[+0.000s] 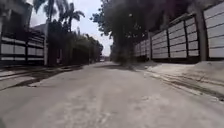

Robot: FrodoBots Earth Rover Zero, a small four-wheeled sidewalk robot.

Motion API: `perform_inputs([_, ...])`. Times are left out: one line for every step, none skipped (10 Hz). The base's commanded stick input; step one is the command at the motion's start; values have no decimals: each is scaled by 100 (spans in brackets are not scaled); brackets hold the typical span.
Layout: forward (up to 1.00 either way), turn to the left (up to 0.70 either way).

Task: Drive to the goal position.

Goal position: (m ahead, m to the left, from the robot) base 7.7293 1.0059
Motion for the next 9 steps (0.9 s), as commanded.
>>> perform_inputs([100, 0])
perform_inputs([100, 0])
perform_inputs([100, 0])
perform_inputs([100, 0])
perform_inputs([100, 0])
perform_inputs([100, 0])
perform_inputs([100, 0])
perform_inputs([100, 0])
perform_inputs([100, 0])
